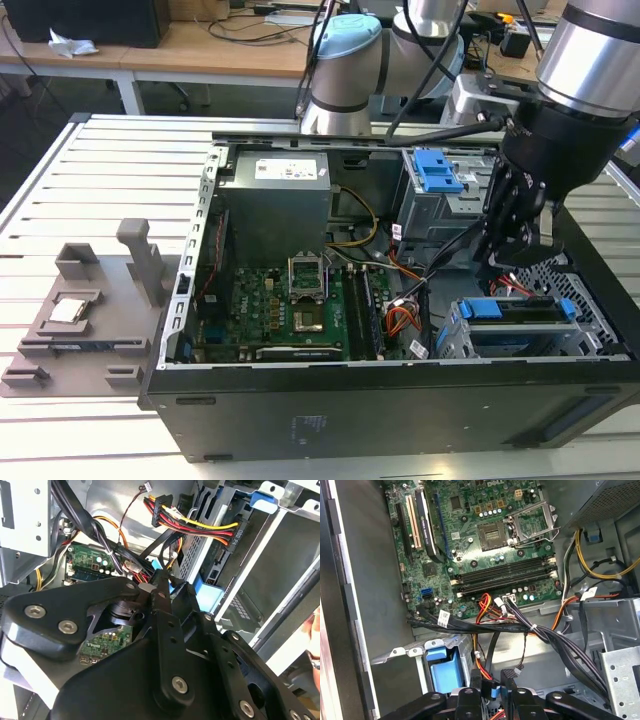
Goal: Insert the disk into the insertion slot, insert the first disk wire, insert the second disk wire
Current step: 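Insert the second disk wire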
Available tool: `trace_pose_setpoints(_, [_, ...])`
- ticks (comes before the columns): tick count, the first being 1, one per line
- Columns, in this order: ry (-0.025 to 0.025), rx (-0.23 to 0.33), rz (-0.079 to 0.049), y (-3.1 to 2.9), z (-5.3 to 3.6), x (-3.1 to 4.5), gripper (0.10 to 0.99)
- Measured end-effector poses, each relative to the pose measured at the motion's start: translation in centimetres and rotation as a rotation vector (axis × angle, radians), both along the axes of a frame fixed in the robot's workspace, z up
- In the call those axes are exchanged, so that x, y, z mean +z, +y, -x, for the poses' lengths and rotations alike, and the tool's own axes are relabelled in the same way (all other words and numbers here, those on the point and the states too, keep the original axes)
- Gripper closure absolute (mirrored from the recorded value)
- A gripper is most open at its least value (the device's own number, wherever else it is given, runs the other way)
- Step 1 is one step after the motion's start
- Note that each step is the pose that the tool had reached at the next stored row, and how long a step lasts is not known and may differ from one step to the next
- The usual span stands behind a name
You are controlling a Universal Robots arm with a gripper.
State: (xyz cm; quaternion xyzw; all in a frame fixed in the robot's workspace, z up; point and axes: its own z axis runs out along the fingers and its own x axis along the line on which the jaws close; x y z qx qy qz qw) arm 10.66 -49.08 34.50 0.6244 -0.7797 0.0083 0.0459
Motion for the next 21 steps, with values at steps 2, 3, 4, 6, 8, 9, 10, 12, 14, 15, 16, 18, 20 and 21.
trace_pose_setpoints(2, [0.0, 0.0, 0.0, 0.0, 0.0, 0.0, 0.867])
trace_pose_setpoints(3, [0.0, 0.0, 0.0, 0.0, 0.0, 0.0, 0.941])
trace_pose_setpoints(4, [0.0, 0.0, 0.0, 0.0, 0.0, 0.0, 0.941])
trace_pose_setpoints(6, [0.0, 0.0, 0.0, 0.0, 0.0, 0.0, 0.941])
trace_pose_setpoints(8, [0.0, 0.0, 0.0, -0.01, 0.0, -0.01, 0.941])
trace_pose_setpoints(9, [0.0, 0.002, 0.0, -0.16, 0.01, 0.09, 0.941])
trace_pose_setpoints(10, [0.0, 0.005, 0.0, -0.38, 0.01, 0.18, 0.941])
trace_pose_setpoints(12, [0.0, 0.01, 0.0, -1.02, 0.0, 0.2, 0.941])
trace_pose_setpoints(14, [0.0, 0.014, 0.0, -1.45, 0.0, 0.21, 0.941])
trace_pose_setpoints(15, [0.0, 0.016, 0.0, -1.69, 0.0, 0.21, 0.941])
trace_pose_setpoints(16, [0.0, 0.019, 0.0, -1.86, 0.0, 0.2, 0.941])
trace_pose_setpoints(18, [0.0, 0.03, 0.0, -2.41, -0.11, 0.2, 0.941])
trace_pose_setpoints(20, [0.0, 0.043, 0.0, -2.5, -0.31, 0.2, 0.941])
trace_pose_setpoints(21, [-0.0001, 0.052, 0.0, -2.5, -0.41, 0.19, 0.941])
